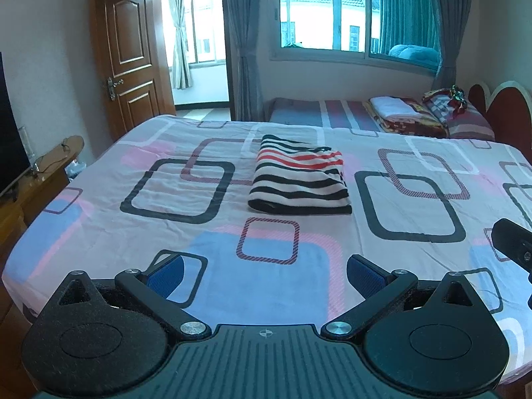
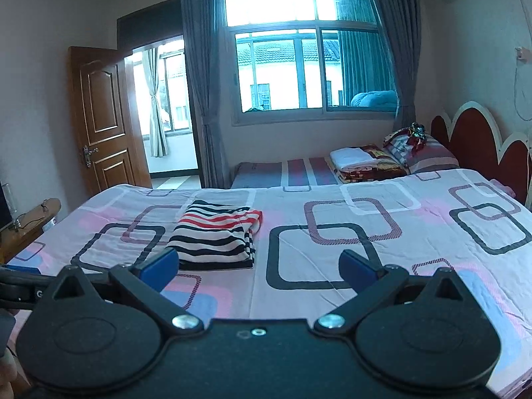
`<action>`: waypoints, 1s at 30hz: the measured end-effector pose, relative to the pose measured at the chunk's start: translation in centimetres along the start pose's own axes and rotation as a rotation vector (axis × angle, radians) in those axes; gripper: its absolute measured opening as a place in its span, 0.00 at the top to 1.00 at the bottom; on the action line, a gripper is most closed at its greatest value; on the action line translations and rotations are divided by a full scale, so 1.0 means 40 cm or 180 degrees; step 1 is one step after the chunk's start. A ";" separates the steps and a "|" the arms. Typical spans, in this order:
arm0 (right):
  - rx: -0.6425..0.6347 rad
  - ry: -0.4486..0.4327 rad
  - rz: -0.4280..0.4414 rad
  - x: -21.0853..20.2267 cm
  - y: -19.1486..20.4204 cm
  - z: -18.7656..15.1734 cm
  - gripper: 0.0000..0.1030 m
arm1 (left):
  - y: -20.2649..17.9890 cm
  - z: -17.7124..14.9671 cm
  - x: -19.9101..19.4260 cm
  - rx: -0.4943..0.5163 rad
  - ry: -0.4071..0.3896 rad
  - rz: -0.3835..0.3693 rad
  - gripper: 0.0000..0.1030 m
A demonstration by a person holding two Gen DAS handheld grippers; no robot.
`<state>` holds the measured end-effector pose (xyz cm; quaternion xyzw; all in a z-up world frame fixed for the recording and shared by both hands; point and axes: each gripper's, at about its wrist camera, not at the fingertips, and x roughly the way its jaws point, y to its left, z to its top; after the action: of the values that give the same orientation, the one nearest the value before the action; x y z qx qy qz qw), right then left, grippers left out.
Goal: Fold small clothes
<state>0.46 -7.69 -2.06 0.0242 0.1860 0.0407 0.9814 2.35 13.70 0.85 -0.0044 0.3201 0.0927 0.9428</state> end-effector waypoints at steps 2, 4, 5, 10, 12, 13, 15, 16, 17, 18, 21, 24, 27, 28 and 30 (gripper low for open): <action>0.0019 0.0005 0.0002 -0.002 -0.003 -0.001 0.01 | -0.002 0.000 -0.001 0.0013 0.0005 0.0004 0.00; 0.0016 0.0007 -0.0017 -0.004 -0.003 -0.002 0.01 | -0.002 0.000 -0.002 0.0002 0.0009 -0.0004 0.00; 0.0013 0.0008 -0.0022 -0.004 -0.003 -0.003 0.01 | -0.001 0.000 -0.003 -0.0002 0.0013 -0.0013 0.00; 0.0024 0.0016 -0.0025 -0.004 -0.003 -0.004 0.01 | 0.002 0.000 -0.007 0.0006 -0.0011 -0.0004 0.00; 0.0021 0.0012 -0.0030 -0.005 -0.004 -0.004 0.01 | 0.002 0.000 -0.011 0.0007 -0.0015 -0.0007 0.00; 0.0024 0.0001 -0.0036 -0.007 -0.004 -0.005 0.01 | 0.003 0.000 -0.012 0.0002 -0.0015 -0.0010 0.00; 0.0040 -0.0009 -0.0049 -0.009 -0.009 -0.003 0.01 | 0.005 0.001 -0.012 -0.0003 -0.0007 -0.0020 0.00; 0.0052 -0.0009 -0.0036 -0.009 -0.011 -0.003 0.01 | 0.005 0.002 -0.013 -0.0009 -0.0007 -0.0019 0.00; 0.0057 -0.0007 -0.0030 -0.009 -0.011 -0.002 0.01 | 0.005 0.002 -0.014 -0.0009 -0.0012 -0.0013 0.00; 0.0056 -0.0002 -0.0026 -0.009 -0.011 -0.002 0.01 | 0.006 0.003 -0.013 -0.0005 -0.0017 -0.0011 0.00; 0.0043 0.0003 -0.0016 -0.009 -0.009 -0.003 0.01 | 0.004 0.003 -0.016 -0.0011 -0.0014 -0.0024 0.00; 0.0040 0.0004 -0.0015 -0.010 -0.009 -0.004 0.01 | 0.004 0.004 -0.016 -0.0008 -0.0021 -0.0024 0.00; 0.0043 0.0005 -0.0015 -0.010 -0.009 -0.004 0.01 | 0.002 0.002 -0.015 -0.0003 -0.0019 -0.0032 0.00; 0.0047 0.0006 -0.0017 -0.010 -0.008 -0.005 0.01 | 0.000 0.002 -0.017 -0.0007 -0.0021 -0.0034 0.00; 0.0052 0.0015 -0.0020 -0.009 -0.012 -0.005 0.01 | 0.000 0.001 -0.018 -0.0006 -0.0020 -0.0037 0.00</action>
<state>0.09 -8.20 -2.13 0.0314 0.1888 0.0361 0.9808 1.83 13.58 1.32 -0.0069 0.3170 0.0875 0.9444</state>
